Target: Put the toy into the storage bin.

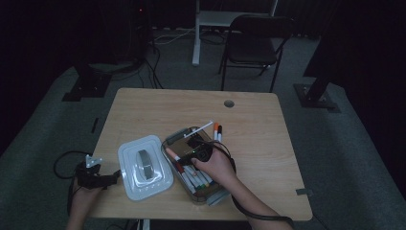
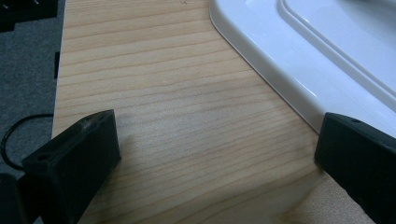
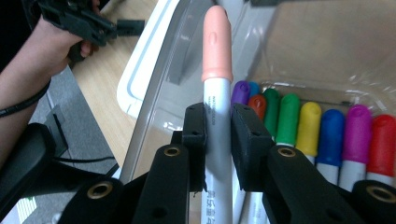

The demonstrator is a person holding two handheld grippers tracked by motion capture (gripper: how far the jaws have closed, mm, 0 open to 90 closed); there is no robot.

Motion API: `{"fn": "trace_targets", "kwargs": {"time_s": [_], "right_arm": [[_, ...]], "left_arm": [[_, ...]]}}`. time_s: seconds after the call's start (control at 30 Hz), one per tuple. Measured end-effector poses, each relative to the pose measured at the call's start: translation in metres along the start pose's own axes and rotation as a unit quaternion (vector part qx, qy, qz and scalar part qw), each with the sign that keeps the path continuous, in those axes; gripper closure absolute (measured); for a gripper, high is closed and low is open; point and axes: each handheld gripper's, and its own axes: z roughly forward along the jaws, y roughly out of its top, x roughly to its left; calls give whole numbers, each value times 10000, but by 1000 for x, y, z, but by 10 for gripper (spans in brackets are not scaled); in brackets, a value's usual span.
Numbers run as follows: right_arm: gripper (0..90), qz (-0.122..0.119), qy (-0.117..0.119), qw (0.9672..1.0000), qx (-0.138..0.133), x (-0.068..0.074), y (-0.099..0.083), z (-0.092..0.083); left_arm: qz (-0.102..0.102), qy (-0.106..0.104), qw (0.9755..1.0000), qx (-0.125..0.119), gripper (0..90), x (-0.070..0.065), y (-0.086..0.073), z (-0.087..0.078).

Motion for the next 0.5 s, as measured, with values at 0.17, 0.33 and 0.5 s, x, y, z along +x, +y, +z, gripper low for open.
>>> {"fn": "trace_targets", "kwargs": {"time_s": [0.17, 0.33, 0.5], "right_arm": [[766, -52, -89, 9992, 381, 1, 0, 15], [765, -146, -170, 9972, 720, 2, -3, 28], [763, -133, -162, 9956, 910, 1, -3, 35]], "left_arm": [[0, -1, 10000, 2, 5, 0, 0, 0], [0, -1, 10000, 0, 5, 0, 0, 0], [6, 0, 10000, 8, 5, 0, 0, 0]]}}
